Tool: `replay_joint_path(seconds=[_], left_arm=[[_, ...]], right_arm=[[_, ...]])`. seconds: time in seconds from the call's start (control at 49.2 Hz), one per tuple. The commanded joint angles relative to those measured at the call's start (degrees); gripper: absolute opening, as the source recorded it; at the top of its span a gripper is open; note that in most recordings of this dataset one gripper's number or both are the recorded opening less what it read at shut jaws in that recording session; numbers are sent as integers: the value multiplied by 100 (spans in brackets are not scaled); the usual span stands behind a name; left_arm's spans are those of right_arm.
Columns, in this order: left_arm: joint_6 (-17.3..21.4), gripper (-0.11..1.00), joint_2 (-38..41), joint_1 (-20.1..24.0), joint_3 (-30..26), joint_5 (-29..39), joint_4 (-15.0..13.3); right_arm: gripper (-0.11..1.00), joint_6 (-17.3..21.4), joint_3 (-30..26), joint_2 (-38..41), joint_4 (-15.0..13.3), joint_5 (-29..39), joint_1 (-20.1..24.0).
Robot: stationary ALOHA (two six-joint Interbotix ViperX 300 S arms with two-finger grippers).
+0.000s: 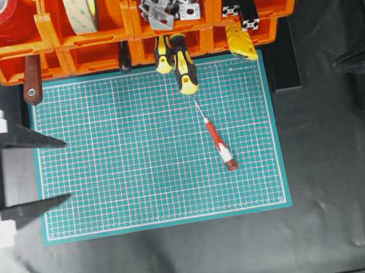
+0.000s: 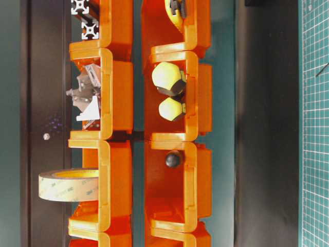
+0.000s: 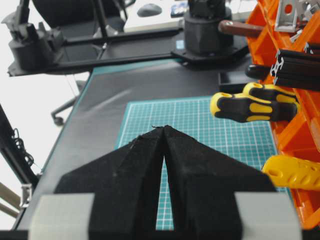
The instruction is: Pick red screwdriver from container rack with left arm.
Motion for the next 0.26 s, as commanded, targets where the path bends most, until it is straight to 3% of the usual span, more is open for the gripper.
replay_joint_path(seconds=[0.0,0.244], left_arm=[[-70,84,-352,0,53,-44,18],[-70,84,-1028,0,290,-44,18]], right_arm=[[0,0,-185,53,18,-44,-9],[0,0,-185,53,9,-44,-9]])
